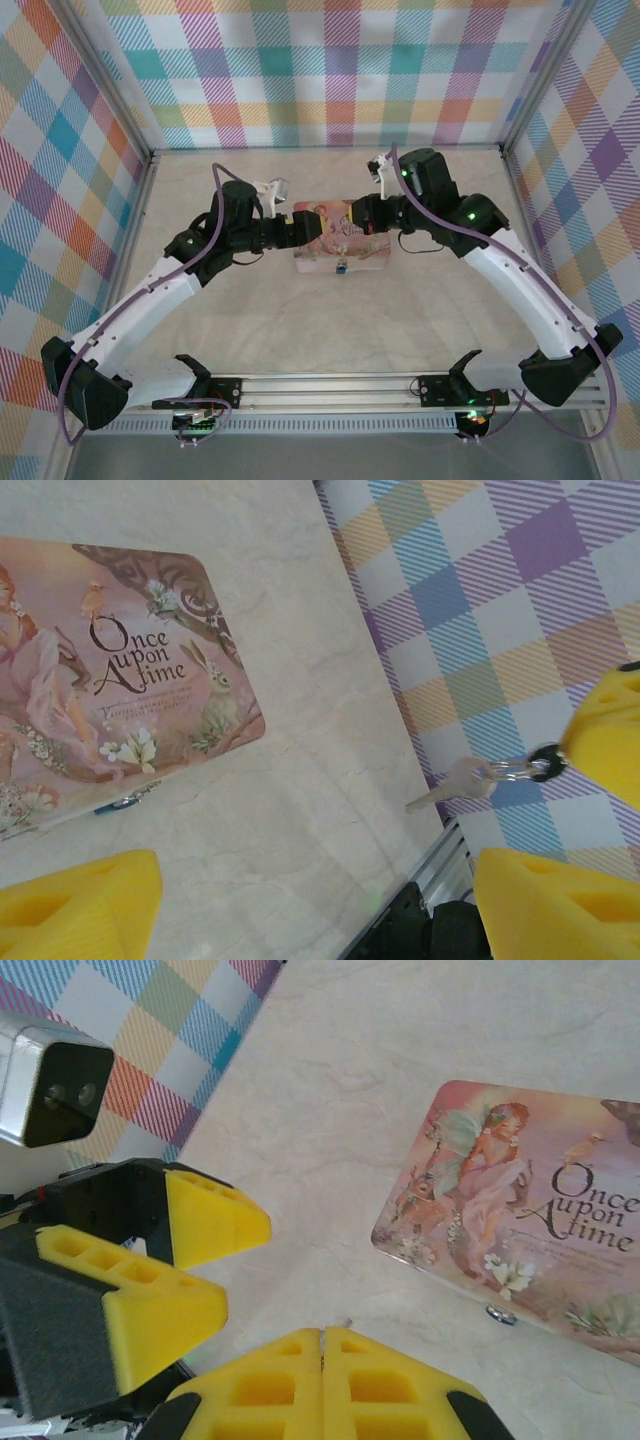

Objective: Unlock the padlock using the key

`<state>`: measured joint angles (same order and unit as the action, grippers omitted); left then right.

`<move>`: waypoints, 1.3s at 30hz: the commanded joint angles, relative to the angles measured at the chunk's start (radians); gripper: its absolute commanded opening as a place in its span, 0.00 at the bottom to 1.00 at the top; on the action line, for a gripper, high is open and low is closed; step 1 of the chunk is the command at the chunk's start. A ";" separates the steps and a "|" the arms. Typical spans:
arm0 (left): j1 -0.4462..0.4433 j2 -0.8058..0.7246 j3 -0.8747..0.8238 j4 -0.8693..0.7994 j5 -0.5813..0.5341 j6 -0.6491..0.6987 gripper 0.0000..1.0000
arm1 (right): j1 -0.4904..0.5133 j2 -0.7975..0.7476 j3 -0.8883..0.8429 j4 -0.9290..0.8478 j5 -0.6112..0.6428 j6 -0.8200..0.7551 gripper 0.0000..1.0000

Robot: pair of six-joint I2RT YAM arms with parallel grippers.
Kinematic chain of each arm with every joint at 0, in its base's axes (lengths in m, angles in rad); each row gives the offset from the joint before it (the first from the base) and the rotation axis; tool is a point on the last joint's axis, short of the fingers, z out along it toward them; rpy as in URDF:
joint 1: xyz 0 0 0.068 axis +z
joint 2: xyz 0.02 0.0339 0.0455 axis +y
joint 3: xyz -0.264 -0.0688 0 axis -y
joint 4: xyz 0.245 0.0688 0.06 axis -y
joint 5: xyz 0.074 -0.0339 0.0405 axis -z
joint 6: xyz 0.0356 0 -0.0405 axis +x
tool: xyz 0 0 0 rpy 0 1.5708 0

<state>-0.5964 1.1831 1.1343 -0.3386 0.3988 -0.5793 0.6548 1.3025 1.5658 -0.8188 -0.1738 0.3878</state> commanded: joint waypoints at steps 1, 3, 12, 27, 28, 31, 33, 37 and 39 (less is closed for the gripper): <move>0.014 -0.025 -0.036 0.126 0.009 0.006 0.82 | 0.002 0.014 0.087 -0.169 0.033 -0.045 0.00; 0.019 -0.028 -0.056 0.175 0.031 -0.002 0.83 | 0.002 0.022 0.121 -0.192 0.031 -0.052 0.00; 0.029 0.000 -0.121 0.445 0.170 -0.115 0.86 | 0.002 0.078 0.235 -0.251 0.020 -0.049 0.00; 0.029 0.050 -0.128 0.750 0.381 -0.219 1.00 | -0.006 0.150 0.353 -0.236 -0.131 -0.012 0.00; 0.029 0.054 -0.124 0.751 0.385 -0.219 1.00 | -0.008 0.150 0.357 -0.227 -0.151 -0.008 0.00; 0.026 0.062 -0.112 0.775 0.408 -0.229 1.00 | -0.013 0.153 0.360 -0.206 -0.200 0.003 0.00; 0.018 0.070 -0.104 0.802 0.429 -0.241 1.00 | -0.018 0.155 0.357 -0.187 -0.232 0.008 0.00; -0.002 0.074 -0.096 0.825 0.452 -0.252 0.95 | -0.032 0.168 0.356 -0.165 -0.278 0.020 0.00; -0.008 0.068 -0.097 0.832 0.460 -0.253 0.91 | -0.040 0.175 0.355 -0.162 -0.284 0.022 0.00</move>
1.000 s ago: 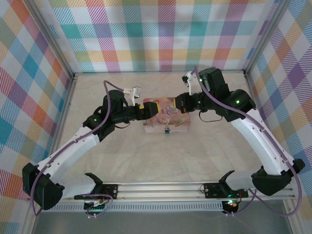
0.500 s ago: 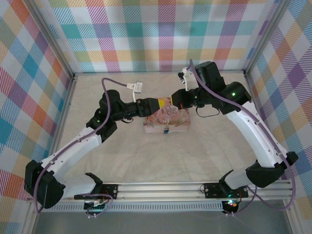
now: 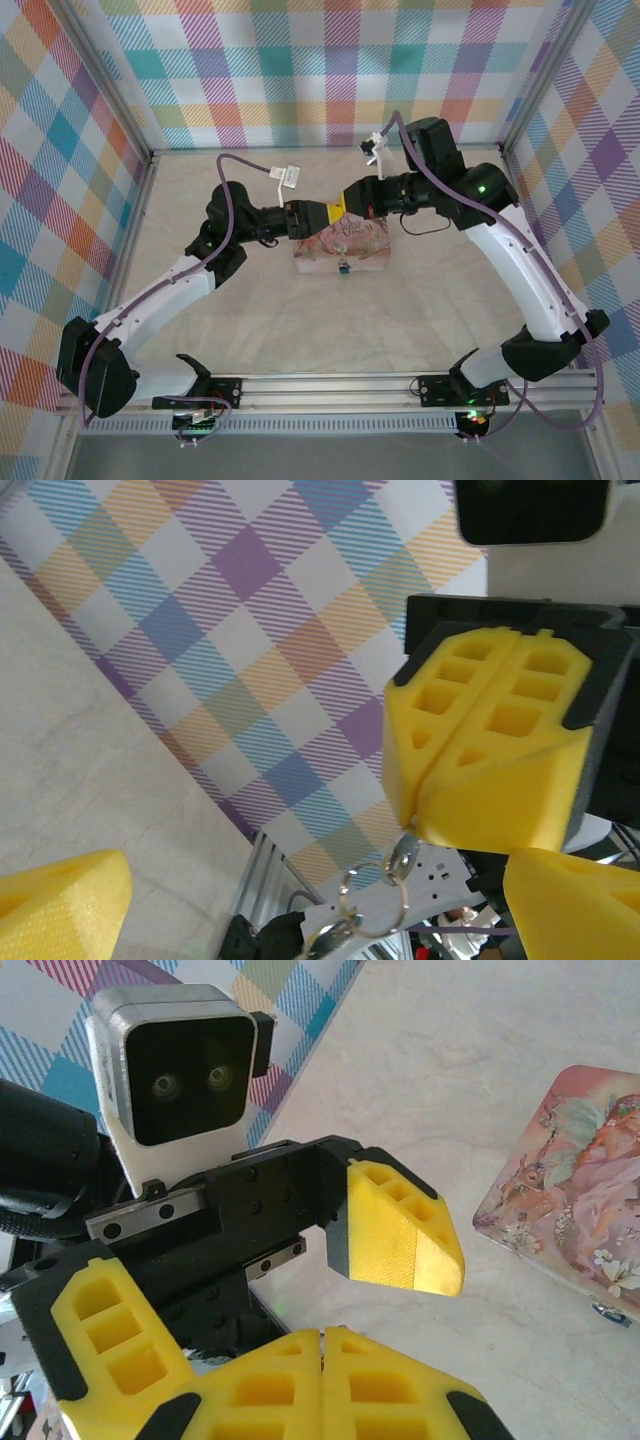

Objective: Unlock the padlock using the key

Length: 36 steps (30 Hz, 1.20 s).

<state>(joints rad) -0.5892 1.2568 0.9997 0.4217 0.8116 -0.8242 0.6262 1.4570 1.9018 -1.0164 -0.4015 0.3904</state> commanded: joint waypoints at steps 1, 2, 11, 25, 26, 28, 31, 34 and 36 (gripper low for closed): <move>-0.015 -0.009 0.037 0.074 0.051 -0.009 0.89 | -0.015 0.021 0.017 0.039 -0.062 0.019 0.00; -0.017 -0.014 0.034 0.079 0.053 -0.009 0.87 | -0.021 0.022 0.014 0.043 -0.070 0.021 0.00; -0.024 -0.033 0.022 0.087 0.061 -0.011 0.70 | -0.057 0.013 -0.006 0.059 -0.084 0.033 0.00; -0.024 -0.025 0.006 0.070 0.025 -0.005 0.55 | -0.066 -0.016 -0.020 0.074 -0.083 0.045 0.00; -0.024 -0.025 0.004 0.072 0.025 -0.006 0.55 | -0.066 -0.017 -0.020 0.076 -0.085 0.047 0.00; -0.026 -0.024 0.002 0.071 0.022 -0.004 0.54 | -0.068 -0.018 -0.017 0.078 -0.086 0.051 0.00; -0.026 -0.024 -0.006 0.065 0.013 -0.003 0.54 | -0.068 -0.021 -0.015 0.085 -0.089 0.054 0.00; -0.026 -0.020 -0.009 0.046 0.000 -0.007 0.64 | -0.069 -0.022 -0.014 0.087 -0.081 0.051 0.00; -0.026 -0.020 -0.006 0.024 -0.008 -0.010 0.65 | -0.071 -0.020 -0.014 0.085 -0.075 0.050 0.00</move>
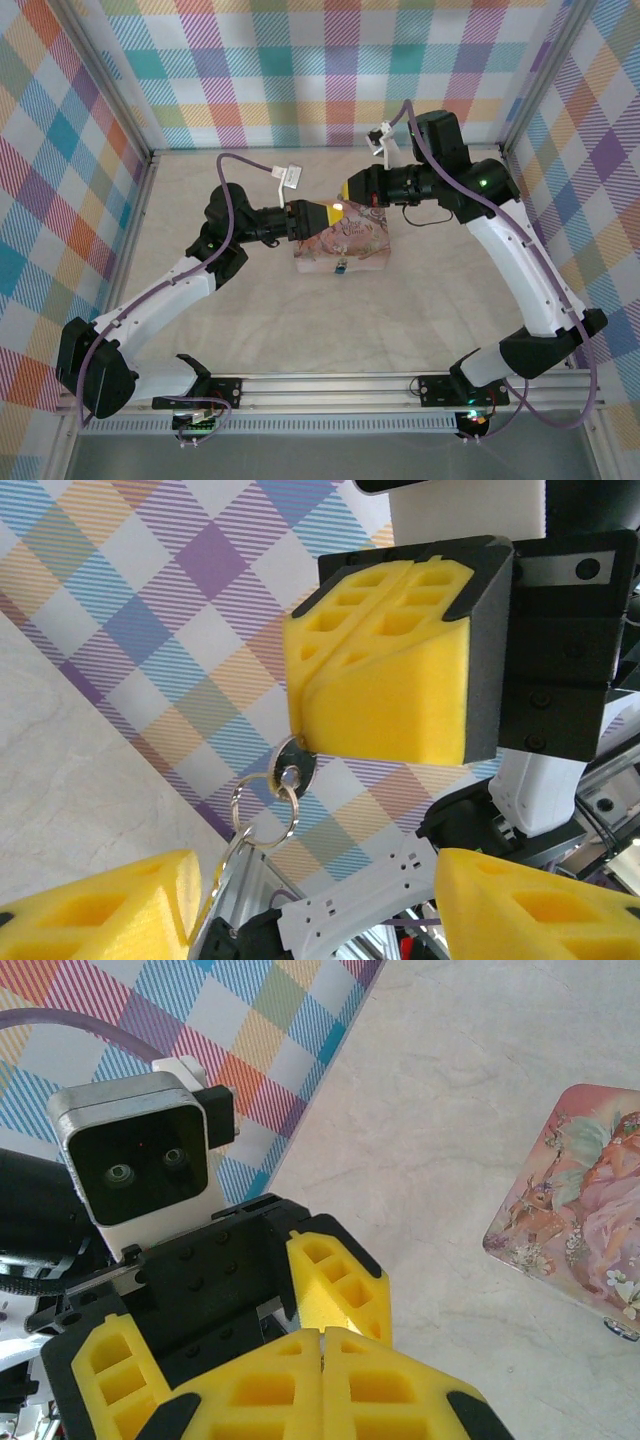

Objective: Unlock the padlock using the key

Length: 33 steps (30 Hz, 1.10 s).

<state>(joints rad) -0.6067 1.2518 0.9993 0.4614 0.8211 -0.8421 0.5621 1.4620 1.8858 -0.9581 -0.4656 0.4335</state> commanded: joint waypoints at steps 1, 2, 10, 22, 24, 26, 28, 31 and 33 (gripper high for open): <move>-0.008 -0.013 -0.003 -0.021 -0.016 0.000 0.68 | -0.008 -0.024 0.003 0.026 -0.010 0.007 0.00; -0.008 -0.012 0.001 -0.031 -0.018 -0.007 0.72 | -0.008 -0.022 0.003 0.025 -0.009 0.005 0.00; -0.007 0.011 0.057 -0.193 -0.052 -0.053 0.86 | -0.022 -0.005 0.029 0.004 0.038 -0.025 0.00; -0.007 0.002 -0.002 0.033 -0.041 -0.139 1.00 | -0.030 -0.013 -0.007 0.075 -0.076 0.030 0.00; -0.007 0.014 -0.002 0.070 -0.039 -0.154 1.00 | -0.030 -0.021 -0.029 0.109 -0.112 0.053 0.00; -0.007 0.025 -0.003 0.110 -0.038 -0.169 1.00 | -0.030 -0.028 -0.054 0.155 -0.154 0.085 0.00; -0.007 0.034 -0.006 0.162 -0.029 -0.192 1.00 | -0.030 -0.029 -0.077 0.199 -0.186 0.115 0.00; -0.008 0.037 -0.011 0.217 -0.021 -0.213 1.00 | -0.029 -0.020 -0.094 0.224 -0.205 0.134 0.00; -0.011 0.034 -0.011 0.229 -0.017 -0.216 1.00 | -0.030 -0.016 -0.102 0.234 -0.208 0.140 0.00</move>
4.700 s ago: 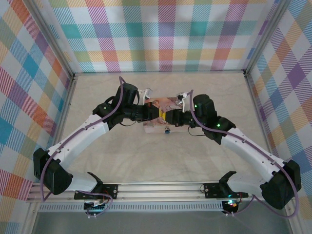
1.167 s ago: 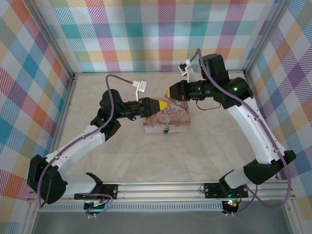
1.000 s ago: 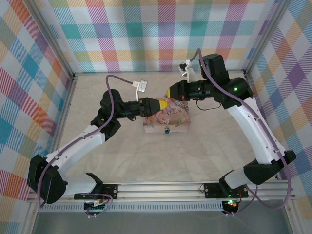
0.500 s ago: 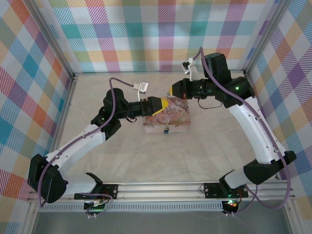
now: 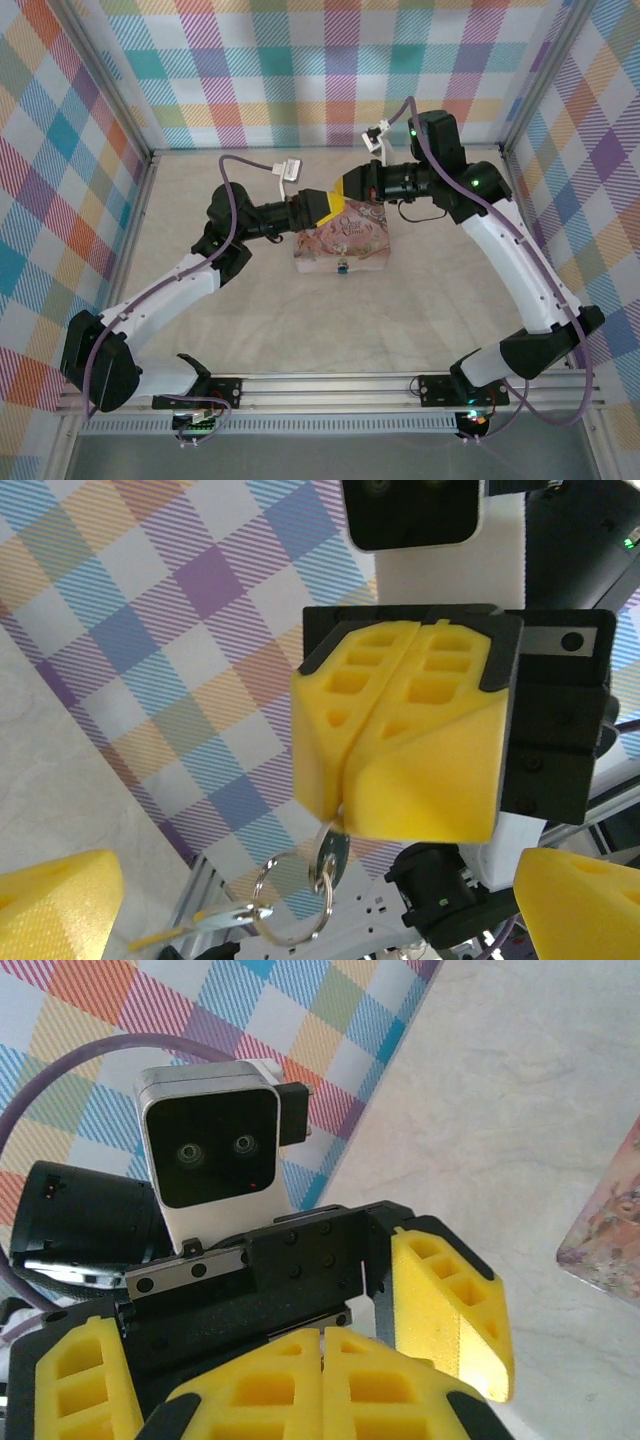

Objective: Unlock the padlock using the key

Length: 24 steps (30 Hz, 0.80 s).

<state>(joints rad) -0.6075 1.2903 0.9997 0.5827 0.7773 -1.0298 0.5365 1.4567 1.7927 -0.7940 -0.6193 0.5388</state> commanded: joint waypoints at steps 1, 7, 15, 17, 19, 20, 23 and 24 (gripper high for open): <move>-0.011 -0.008 -0.016 0.107 0.026 -0.029 1.00 | -0.004 -0.012 -0.012 0.072 -0.051 0.034 0.00; -0.011 -0.036 -0.031 0.060 0.012 0.003 0.87 | -0.006 -0.024 -0.009 0.066 -0.024 0.020 0.00; -0.009 -0.049 -0.038 0.040 0.001 0.015 0.65 | -0.016 -0.046 -0.037 0.060 -0.005 0.012 0.00; -0.009 -0.051 -0.037 0.037 0.000 0.018 0.62 | -0.019 -0.051 -0.042 0.061 -0.002 0.012 0.00; -0.009 -0.055 -0.040 0.035 -0.006 0.021 0.59 | -0.024 -0.057 -0.047 0.059 0.002 0.010 0.00; -0.008 -0.057 -0.040 0.031 -0.007 0.022 0.56 | -0.027 -0.060 -0.048 0.058 0.004 0.009 0.00; -0.008 -0.062 -0.045 0.020 -0.013 0.031 0.52 | -0.036 -0.070 -0.058 0.059 0.004 0.009 0.00; -0.008 -0.063 -0.047 0.020 -0.014 0.033 0.51 | -0.037 -0.074 -0.060 0.060 0.004 0.010 0.00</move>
<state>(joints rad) -0.6083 1.2587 0.9653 0.5983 0.7704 -1.0199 0.5083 1.4136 1.7439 -0.7483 -0.6136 0.5541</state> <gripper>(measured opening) 0.520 0.052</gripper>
